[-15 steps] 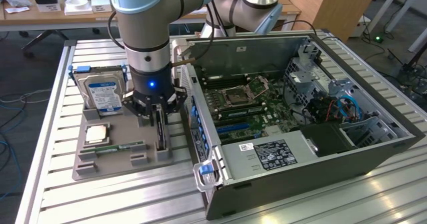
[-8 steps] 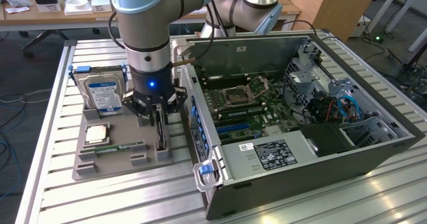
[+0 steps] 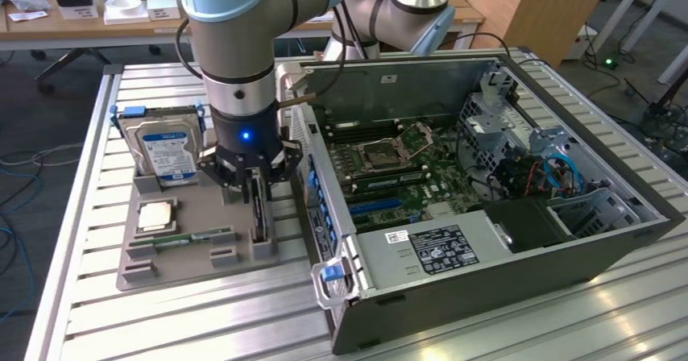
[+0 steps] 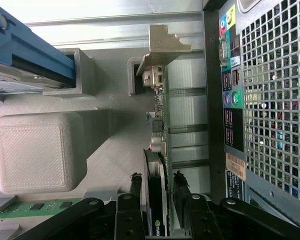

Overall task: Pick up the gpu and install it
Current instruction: 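Pick up the gpu and move the gpu toward the slot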

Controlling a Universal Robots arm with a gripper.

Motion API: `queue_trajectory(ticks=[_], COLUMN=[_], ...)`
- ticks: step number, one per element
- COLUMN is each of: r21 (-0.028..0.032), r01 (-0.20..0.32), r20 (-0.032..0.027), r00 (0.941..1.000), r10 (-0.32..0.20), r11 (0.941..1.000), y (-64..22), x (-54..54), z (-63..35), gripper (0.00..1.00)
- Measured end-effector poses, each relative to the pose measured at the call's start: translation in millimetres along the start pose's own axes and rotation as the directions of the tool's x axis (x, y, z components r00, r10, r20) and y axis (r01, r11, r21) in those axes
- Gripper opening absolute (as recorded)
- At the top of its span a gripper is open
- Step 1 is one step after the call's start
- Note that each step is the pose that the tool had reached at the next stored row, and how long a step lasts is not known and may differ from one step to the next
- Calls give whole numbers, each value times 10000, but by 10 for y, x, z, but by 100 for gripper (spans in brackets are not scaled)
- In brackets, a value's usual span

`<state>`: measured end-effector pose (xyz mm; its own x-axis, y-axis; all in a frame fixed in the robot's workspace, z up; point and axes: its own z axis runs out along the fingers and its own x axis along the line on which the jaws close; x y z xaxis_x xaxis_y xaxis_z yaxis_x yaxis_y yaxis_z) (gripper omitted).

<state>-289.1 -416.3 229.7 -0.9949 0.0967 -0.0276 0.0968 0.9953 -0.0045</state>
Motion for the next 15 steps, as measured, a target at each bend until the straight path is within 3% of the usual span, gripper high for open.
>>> queue_trajectory(ticks=[9, 10, 12, 15], r21=[0, 0, 1, 0], r01=[0, 1, 0, 0], r20=[0, 0, 1, 0], r00=[10000, 10000, 10000, 10000], r10=[0, -1, 0, 0], r11=[10000, 10000, 10000, 10000], y=[0, 0, 0, 0], x=[0, 0, 0, 0], z=[0, 0, 0, 0], gripper=[39, 38, 26, 26])
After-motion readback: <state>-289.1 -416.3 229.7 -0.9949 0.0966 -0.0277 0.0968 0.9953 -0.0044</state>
